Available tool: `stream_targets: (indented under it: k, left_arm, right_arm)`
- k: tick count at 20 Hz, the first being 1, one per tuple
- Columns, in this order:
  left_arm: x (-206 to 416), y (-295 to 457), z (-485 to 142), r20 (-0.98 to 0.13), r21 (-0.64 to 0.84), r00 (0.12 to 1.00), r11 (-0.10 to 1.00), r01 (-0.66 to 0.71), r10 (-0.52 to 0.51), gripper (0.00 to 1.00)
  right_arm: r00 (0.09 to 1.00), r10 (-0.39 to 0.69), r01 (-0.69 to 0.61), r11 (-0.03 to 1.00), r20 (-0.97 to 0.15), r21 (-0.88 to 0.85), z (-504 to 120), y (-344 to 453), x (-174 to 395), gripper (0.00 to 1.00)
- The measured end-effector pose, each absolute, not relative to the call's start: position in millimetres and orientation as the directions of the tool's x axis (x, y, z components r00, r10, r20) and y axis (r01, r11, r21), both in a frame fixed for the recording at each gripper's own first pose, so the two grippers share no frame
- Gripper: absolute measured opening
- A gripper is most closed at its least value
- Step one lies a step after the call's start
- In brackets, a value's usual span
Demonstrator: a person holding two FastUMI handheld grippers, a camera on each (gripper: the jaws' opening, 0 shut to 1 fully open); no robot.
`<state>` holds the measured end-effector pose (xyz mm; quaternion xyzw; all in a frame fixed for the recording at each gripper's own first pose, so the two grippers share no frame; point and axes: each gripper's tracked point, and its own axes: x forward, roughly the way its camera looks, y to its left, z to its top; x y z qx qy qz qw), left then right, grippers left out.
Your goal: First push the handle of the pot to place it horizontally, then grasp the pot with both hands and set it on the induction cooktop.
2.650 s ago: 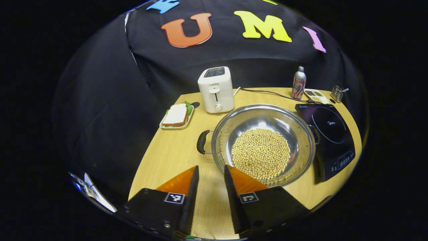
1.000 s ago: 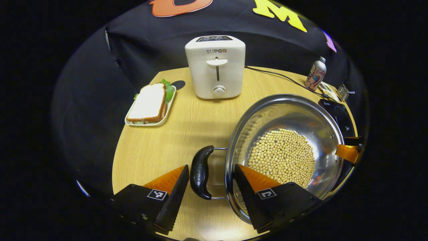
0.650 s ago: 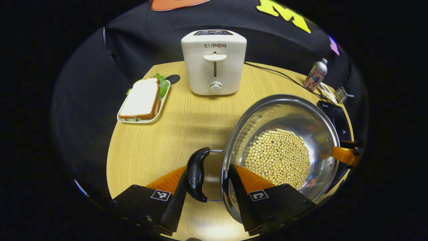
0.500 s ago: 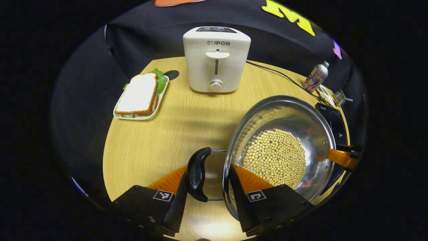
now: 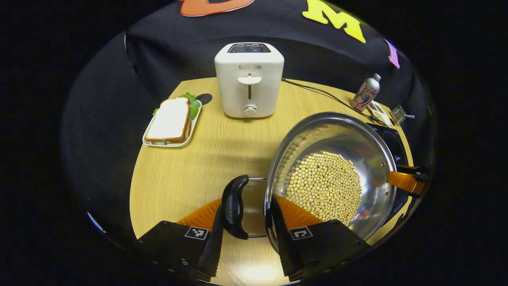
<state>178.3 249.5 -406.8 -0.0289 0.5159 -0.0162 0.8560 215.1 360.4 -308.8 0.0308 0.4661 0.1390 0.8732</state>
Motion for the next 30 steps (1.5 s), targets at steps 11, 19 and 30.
stream_targets:
  k: [11, 19, 30]
  left_arm:
    - [173.6, 243.8, -412.3, -0.847, -0.063, 0.528, 0.998, 0.014, -0.061, 0.69]
    - [181.0, 242.0, -414.7, -0.847, -0.087, 0.520, 0.994, 0.066, -0.108, 0.59]
    - [185.1, 242.4, -417.9, -0.843, -0.119, 0.518, 0.989, 0.089, -0.148, 0.59]
  right_arm:
    - [0.595, 0.268, -0.206, 0.962, -0.758, 0.178, -262.6, 293.5, 201.3, 0.54]
    - [0.629, 0.225, -0.148, 0.974, -0.744, 0.170, -256.1, 213.7, 191.3, 0.54]
    - [0.652, 0.184, -0.106, 0.983, -0.736, 0.152, -257.7, 109.0, 206.8, 0.54]
